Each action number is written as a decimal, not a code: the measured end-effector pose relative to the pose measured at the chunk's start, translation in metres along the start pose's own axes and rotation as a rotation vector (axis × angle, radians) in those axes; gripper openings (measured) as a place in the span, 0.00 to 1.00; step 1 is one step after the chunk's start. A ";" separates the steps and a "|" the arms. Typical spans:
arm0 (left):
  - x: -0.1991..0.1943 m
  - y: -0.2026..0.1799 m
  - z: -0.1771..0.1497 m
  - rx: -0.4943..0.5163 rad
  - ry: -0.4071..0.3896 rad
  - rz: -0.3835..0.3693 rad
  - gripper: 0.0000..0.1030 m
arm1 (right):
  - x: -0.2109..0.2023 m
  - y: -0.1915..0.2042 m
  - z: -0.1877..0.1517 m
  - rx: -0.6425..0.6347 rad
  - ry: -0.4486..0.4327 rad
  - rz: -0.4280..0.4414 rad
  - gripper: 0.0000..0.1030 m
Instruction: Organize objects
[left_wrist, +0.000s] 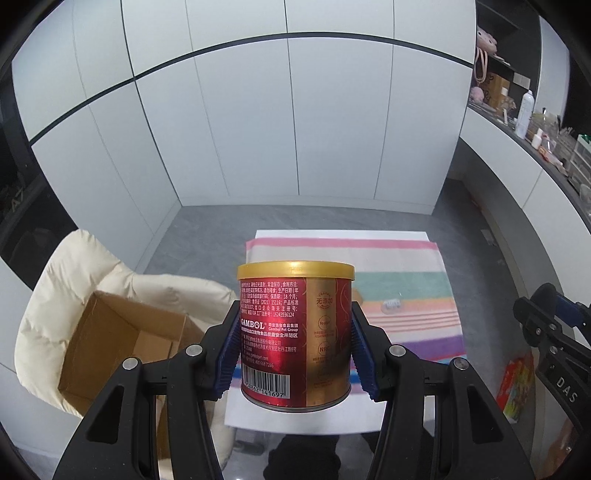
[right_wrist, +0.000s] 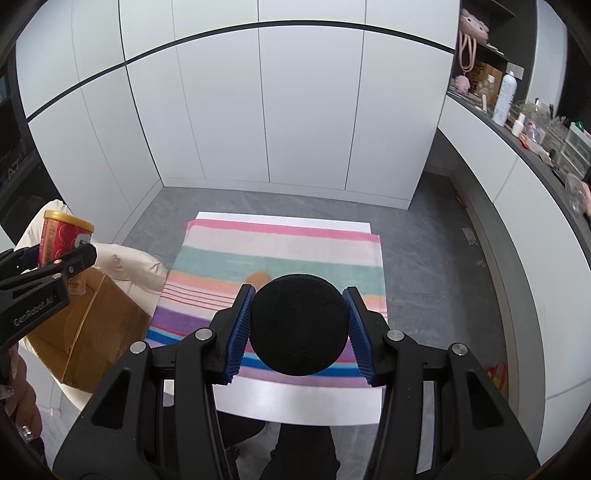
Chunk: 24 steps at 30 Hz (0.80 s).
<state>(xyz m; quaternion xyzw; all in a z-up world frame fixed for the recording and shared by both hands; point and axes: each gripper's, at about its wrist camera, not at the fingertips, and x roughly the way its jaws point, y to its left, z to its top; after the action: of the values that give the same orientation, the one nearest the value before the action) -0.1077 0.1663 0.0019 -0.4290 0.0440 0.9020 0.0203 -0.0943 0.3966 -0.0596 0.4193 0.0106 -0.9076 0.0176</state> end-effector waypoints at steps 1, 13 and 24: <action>-0.004 0.000 -0.005 0.005 0.000 0.006 0.53 | -0.004 -0.001 -0.006 0.010 -0.002 -0.002 0.49; -0.052 0.003 -0.070 0.099 -0.040 0.020 0.53 | -0.028 -0.015 -0.081 0.088 0.033 -0.031 0.49; -0.051 0.026 -0.143 0.079 0.073 -0.015 0.53 | -0.047 -0.014 -0.154 0.076 0.117 -0.062 0.49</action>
<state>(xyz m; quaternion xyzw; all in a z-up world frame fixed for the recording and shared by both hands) 0.0336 0.1270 -0.0467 -0.4608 0.0770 0.8831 0.0422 0.0529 0.4167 -0.1234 0.4714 -0.0099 -0.8815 -0.0270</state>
